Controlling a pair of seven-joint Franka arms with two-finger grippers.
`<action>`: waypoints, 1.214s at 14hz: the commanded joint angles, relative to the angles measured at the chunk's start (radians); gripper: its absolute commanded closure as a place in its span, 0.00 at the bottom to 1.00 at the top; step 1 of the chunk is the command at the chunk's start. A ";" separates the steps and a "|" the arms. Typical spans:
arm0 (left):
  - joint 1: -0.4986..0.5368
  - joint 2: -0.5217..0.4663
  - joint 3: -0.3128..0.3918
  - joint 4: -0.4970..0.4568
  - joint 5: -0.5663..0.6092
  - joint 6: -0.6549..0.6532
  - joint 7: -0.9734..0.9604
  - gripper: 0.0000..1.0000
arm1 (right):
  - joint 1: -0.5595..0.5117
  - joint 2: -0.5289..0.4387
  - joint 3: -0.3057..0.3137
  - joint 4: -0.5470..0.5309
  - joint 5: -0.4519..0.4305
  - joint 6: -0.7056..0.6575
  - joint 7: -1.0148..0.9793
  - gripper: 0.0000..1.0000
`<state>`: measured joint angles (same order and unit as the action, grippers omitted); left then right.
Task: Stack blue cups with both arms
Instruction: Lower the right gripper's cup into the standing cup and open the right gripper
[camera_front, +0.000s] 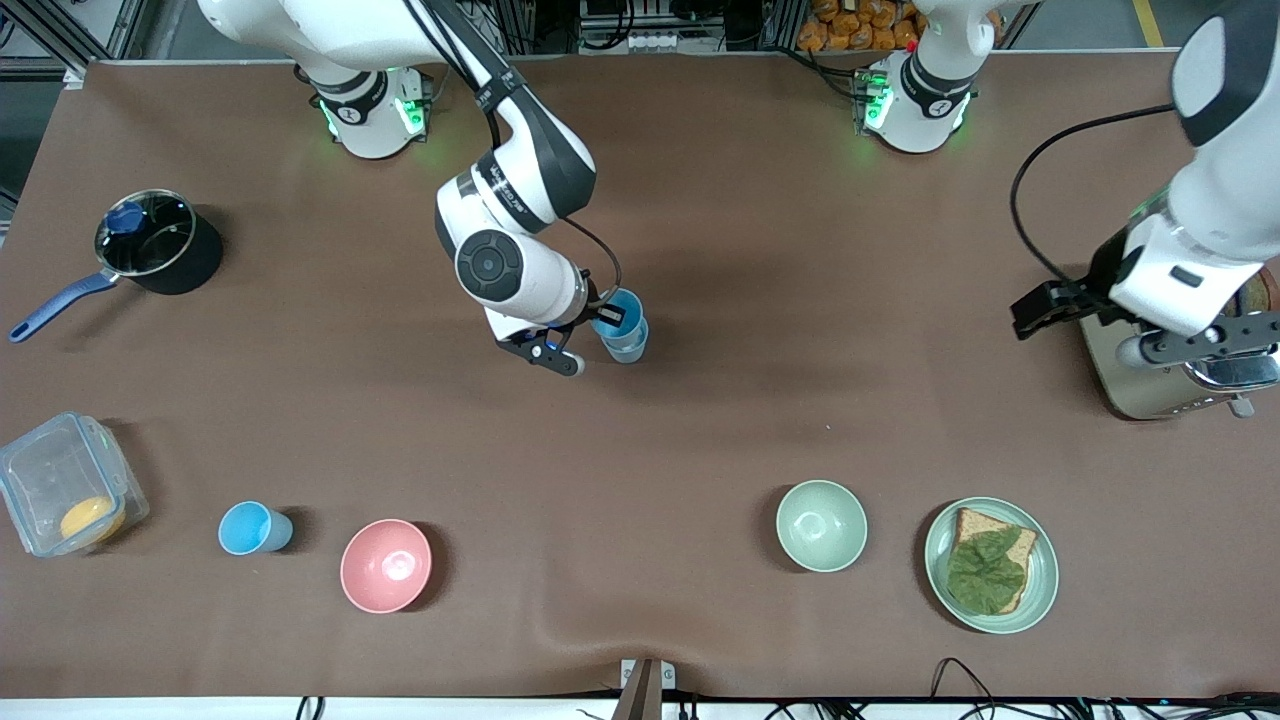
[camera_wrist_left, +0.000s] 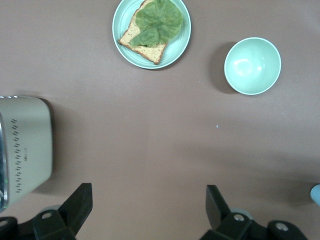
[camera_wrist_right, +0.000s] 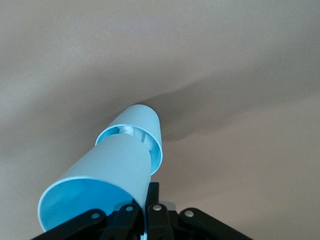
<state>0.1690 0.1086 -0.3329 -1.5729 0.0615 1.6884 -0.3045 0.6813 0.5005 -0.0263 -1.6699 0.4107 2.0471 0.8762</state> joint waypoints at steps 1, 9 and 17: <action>-0.077 -0.041 0.108 -0.021 -0.019 -0.024 0.126 0.00 | 0.026 0.027 -0.012 0.018 0.020 0.010 0.018 1.00; -0.121 -0.089 0.190 -0.022 -0.022 -0.068 0.128 0.00 | 0.012 0.020 -0.017 0.015 0.017 0.005 0.018 0.00; -0.134 -0.130 0.192 -0.021 -0.046 -0.141 0.090 0.00 | -0.279 -0.124 -0.023 0.012 -0.061 -0.261 -0.306 0.00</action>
<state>0.0480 0.0102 -0.1536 -1.5738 0.0357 1.5637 -0.2017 0.4907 0.4350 -0.0658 -1.6406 0.3666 1.8648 0.6680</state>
